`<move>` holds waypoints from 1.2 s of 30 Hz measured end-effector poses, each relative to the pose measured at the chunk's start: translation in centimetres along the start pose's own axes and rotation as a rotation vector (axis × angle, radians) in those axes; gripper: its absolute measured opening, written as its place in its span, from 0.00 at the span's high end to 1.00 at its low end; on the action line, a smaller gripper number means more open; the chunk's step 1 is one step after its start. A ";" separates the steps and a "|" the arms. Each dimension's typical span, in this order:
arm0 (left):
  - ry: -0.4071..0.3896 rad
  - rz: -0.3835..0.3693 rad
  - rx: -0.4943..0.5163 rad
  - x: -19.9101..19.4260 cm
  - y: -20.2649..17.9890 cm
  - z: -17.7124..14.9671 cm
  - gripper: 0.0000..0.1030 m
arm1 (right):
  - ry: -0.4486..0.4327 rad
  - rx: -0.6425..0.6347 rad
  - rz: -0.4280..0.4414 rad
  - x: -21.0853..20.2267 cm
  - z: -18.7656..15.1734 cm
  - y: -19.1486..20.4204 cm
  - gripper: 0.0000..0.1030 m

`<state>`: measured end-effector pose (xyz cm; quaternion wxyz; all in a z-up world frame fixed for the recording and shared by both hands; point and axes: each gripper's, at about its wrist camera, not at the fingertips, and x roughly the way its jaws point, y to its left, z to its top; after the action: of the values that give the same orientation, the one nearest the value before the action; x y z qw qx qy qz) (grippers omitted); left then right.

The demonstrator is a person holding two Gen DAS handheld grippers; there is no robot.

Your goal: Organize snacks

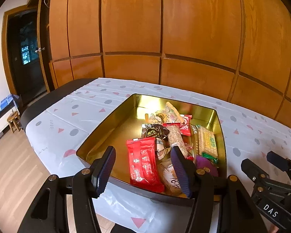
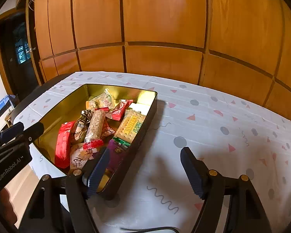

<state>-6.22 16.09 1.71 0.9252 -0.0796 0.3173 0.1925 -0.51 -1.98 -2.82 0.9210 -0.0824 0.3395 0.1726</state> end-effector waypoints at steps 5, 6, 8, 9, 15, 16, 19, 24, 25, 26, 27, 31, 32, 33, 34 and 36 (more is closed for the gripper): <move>0.001 0.000 -0.001 0.1 0.0 -0.1 0.42 | -0.006 -0.011 -0.002 -0.1 0.0 0.3 0.26; 0.000 0.001 0.000 0.1 0.0 -0.1 0.42 | -0.006 -0.012 -0.001 -0.1 0.0 0.4 0.26; 0.004 -0.004 -0.005 0.1 0.0 -0.2 0.42 | -0.004 -0.013 -0.002 -0.1 0.0 0.4 0.26; 0.007 -0.006 -0.008 0.1 0.1 -0.1 0.42 | -0.004 -0.013 -0.002 -0.1 0.0 0.5 0.26; 0.000 0.002 -0.007 0.0 0.2 -0.1 0.42 | -0.010 -0.016 -0.004 -0.2 0.0 0.6 0.26; -0.001 0.002 -0.007 0.0 0.2 -0.1 0.42 | -0.010 -0.016 -0.004 -0.1 0.0 0.6 0.26; -0.002 0.004 -0.004 0.0 0.1 -0.1 0.42 | -0.009 -0.018 -0.004 -0.1 0.0 0.7 0.26; -0.006 0.003 -0.007 -0.1 0.2 0.0 0.42 | -0.011 -0.022 -0.005 -0.1 0.0 0.8 0.25; -0.005 0.004 -0.008 -0.1 0.2 0.0 0.42 | -0.012 -0.022 -0.005 -0.2 0.0 0.8 0.25; -0.006 0.005 -0.007 -0.1 0.2 0.0 0.42 | -0.012 -0.022 -0.005 -0.2 0.0 0.9 0.25; -0.007 0.007 -0.005 -0.1 0.2 0.0 0.42 | -0.012 -0.024 -0.005 -0.2 0.1 0.9 0.25; -0.012 0.009 -0.005 -0.2 0.2 0.0 0.42 | -0.012 -0.030 -0.004 -0.2 0.1 1.0 0.25; -0.012 0.009 -0.005 -0.2 0.2 0.0 0.42 | -0.012 -0.031 -0.005 -0.2 0.1 1.1 0.24; -0.012 0.010 -0.005 -0.2 0.2 0.0 0.42 | -0.013 -0.032 -0.004 -0.2 0.1 1.1 0.24; -0.011 0.010 -0.006 -0.2 0.2 0.0 0.42 | -0.013 -0.032 -0.004 -0.3 0.1 1.1 0.24; -0.007 0.009 -0.008 -0.1 0.2 0.0 0.42 | -0.011 -0.032 -0.004 -0.2 0.1 1.1 0.24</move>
<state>-6.37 16.29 1.78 0.9251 -0.0810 0.3139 0.1979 -1.05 -0.96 -2.63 0.9218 -0.0967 0.3313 0.1768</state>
